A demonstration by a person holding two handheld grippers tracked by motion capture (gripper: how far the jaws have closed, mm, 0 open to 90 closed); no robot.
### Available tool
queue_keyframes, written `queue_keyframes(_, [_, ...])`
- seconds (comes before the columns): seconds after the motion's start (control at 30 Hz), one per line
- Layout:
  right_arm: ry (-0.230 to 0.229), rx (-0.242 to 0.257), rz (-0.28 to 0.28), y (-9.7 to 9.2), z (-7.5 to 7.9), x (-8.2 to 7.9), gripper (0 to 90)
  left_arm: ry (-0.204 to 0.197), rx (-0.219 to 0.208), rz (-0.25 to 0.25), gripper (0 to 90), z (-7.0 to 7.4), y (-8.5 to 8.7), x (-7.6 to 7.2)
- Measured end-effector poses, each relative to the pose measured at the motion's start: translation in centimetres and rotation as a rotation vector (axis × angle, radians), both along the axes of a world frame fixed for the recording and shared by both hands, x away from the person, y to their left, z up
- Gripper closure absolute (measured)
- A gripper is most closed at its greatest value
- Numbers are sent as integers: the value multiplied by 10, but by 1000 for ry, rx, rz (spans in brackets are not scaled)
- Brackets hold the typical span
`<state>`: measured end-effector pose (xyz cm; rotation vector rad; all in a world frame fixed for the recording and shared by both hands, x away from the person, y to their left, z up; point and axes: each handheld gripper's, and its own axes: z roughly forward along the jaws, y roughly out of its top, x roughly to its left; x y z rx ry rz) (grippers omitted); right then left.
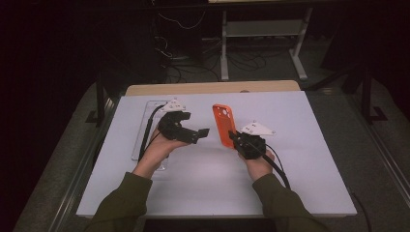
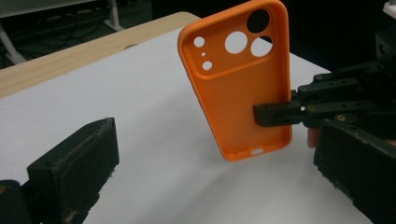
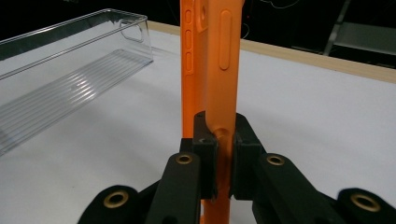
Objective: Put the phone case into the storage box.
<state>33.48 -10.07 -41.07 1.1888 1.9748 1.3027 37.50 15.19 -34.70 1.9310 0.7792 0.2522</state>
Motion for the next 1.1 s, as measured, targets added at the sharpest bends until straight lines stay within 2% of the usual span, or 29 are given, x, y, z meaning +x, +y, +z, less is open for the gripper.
queue_keyframes(0.33, [-13,1,3,5,2,-3,816,1,-43,24,0,-5,-8,-1])
queue_keyframes(0.63, [-9,7,30,15,0,-7,816,-2,-60,33,0,-7,-11,-2])
queue_keyframes(0.73, [-13,0,37,17,1,-9,816,11,-64,36,0,-8,-12,-3])
queue_keyframes(1.1, [-20,-14,75,25,0,-14,816,15,-85,31,0,-12,-16,-3])
